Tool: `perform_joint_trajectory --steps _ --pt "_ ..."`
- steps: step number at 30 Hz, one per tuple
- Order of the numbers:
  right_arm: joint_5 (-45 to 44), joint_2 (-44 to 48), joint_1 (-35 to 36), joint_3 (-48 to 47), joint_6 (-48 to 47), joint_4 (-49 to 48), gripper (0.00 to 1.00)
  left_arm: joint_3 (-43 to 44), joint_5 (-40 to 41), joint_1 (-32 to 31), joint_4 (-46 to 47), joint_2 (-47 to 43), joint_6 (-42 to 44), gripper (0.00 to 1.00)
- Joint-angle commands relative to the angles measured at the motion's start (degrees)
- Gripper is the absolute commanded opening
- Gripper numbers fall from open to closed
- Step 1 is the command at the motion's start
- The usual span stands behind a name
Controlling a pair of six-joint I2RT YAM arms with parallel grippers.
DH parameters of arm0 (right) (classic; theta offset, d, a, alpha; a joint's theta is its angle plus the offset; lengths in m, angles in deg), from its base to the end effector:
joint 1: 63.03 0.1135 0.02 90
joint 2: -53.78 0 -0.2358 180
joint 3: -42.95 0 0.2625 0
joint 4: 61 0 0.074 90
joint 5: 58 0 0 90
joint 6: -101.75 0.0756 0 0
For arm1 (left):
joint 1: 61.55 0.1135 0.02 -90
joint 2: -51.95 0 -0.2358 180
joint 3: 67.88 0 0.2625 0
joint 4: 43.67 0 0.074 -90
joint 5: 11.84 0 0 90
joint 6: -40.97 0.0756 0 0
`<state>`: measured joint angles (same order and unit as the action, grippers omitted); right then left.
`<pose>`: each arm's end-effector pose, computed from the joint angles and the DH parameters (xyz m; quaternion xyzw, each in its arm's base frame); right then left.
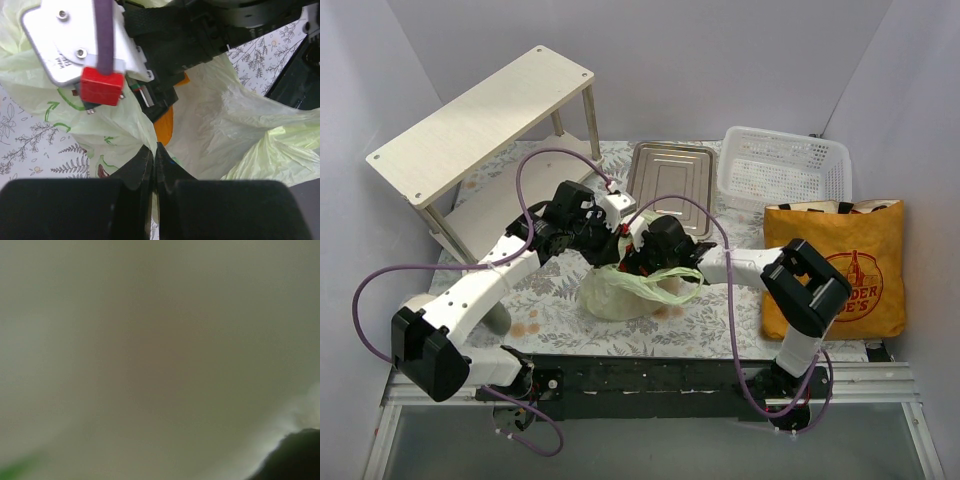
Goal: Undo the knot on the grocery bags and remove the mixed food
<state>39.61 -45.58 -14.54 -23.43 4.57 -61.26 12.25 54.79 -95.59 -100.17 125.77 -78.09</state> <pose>0.2602 0.3091 0.1228 -0.4370 0.7595 0.2232 0.4270 0.2376 -0.1967 0.2587 0.1089 0.9169 -0.3367 0.1845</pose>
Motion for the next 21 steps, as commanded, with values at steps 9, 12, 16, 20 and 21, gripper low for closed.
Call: perform_joint_trajectory --steps 9,12,16,20,21 --pt "-2.88 5.64 -2.52 2.35 -10.55 0.37 0.22 -1.26 3.42 -0.32 1.36 -0.52 1.90 0.00" --pt "0.02 15.30 -2.70 7.45 -13.81 5.29 0.16 -0.56 5.00 -0.32 2.07 0.18 4.26 0.00" --pt "6.33 29.19 -2.70 10.36 -18.29 13.38 0.10 0.32 8.16 -0.32 3.38 1.41 6.12 0.00" --pt "11.89 37.64 -2.70 11.94 -19.80 19.89 0.07 2.25 8.00 -0.32 3.12 3.43 7.08 0.00" --pt "12.59 40.09 -2.61 12.21 -19.80 20.33 0.06 2.69 7.91 -0.32 2.86 3.78 7.35 0.00"
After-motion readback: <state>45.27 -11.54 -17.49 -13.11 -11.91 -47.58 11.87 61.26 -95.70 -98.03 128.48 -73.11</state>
